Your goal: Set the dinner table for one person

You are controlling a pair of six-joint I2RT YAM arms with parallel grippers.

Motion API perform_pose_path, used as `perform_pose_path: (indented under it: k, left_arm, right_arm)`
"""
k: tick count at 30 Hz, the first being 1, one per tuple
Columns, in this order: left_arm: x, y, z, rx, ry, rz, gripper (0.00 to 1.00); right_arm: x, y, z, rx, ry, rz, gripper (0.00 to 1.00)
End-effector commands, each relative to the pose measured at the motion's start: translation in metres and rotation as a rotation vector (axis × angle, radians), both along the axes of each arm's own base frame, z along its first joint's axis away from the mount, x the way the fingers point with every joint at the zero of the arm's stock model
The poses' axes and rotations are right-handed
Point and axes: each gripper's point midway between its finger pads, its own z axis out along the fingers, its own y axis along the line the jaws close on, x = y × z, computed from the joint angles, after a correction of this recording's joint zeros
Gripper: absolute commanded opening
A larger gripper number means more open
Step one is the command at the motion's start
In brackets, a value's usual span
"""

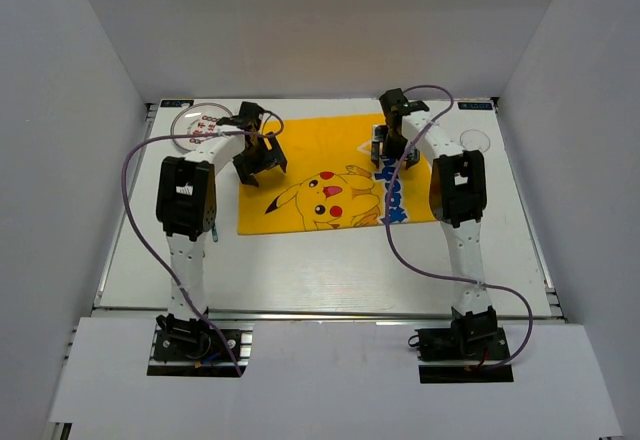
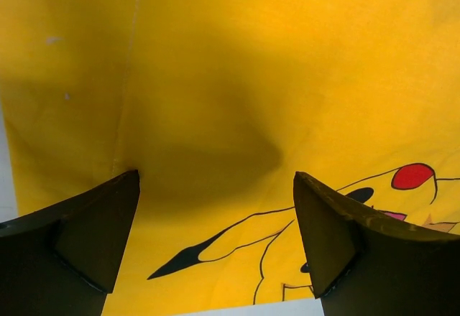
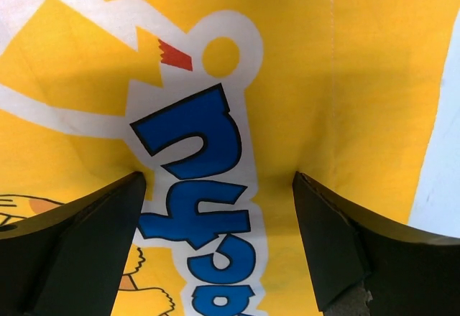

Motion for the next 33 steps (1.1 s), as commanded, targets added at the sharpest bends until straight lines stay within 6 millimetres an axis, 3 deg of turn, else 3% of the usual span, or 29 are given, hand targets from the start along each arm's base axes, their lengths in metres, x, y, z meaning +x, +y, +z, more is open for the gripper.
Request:
perform_pose_path:
  k: [1,3,4,10,15,20,22,26,32,33]
  left_arm:
    - [0.006,0.008,-0.021,0.038,0.031,0.013,0.98]
    - [0.009,0.008,-0.029,0.047,0.052,0.012,0.98]
    - [0.02,0.012,-0.022,0.044,0.03,0.019,0.98]
    - [0.039,0.017,-0.013,0.091,-0.013,0.017,0.98]
    - [0.034,0.018,-0.01,0.089,-0.017,0.021,0.98]
    - [0.035,0.015,0.008,0.089,-0.05,0.022,0.98]
    - [0.036,0.015,0.017,0.085,-0.066,0.024,0.98]
    - [0.042,0.015,0.058,0.07,-0.151,0.038,0.98]
    - [0.051,0.022,0.122,0.065,-0.261,0.071,0.98]
    - [0.051,0.023,0.139,0.063,-0.29,0.074,0.98]
  right_arm:
    - [0.004,-0.014,-0.018,-0.053,0.044,-0.014,0.89]
    - [0.009,-0.012,-0.016,-0.03,0.029,-0.015,0.89]
    - [0.01,-0.015,-0.016,-0.028,0.027,-0.024,0.89]
    - [0.002,-0.008,-0.018,0.003,0.031,-0.025,0.89]
    - [0.001,-0.007,-0.021,0.011,0.029,-0.028,0.89]
    - [0.005,-0.004,-0.009,0.028,0.005,-0.03,0.89]
    - [0.01,-0.003,0.006,0.039,-0.027,-0.03,0.89]
    - [0.021,-0.001,0.048,0.064,-0.104,-0.029,0.89]
    - [0.029,0.004,0.15,0.131,-0.306,-0.025,0.89]
    - [0.023,0.006,0.178,0.147,-0.353,-0.015,0.89]
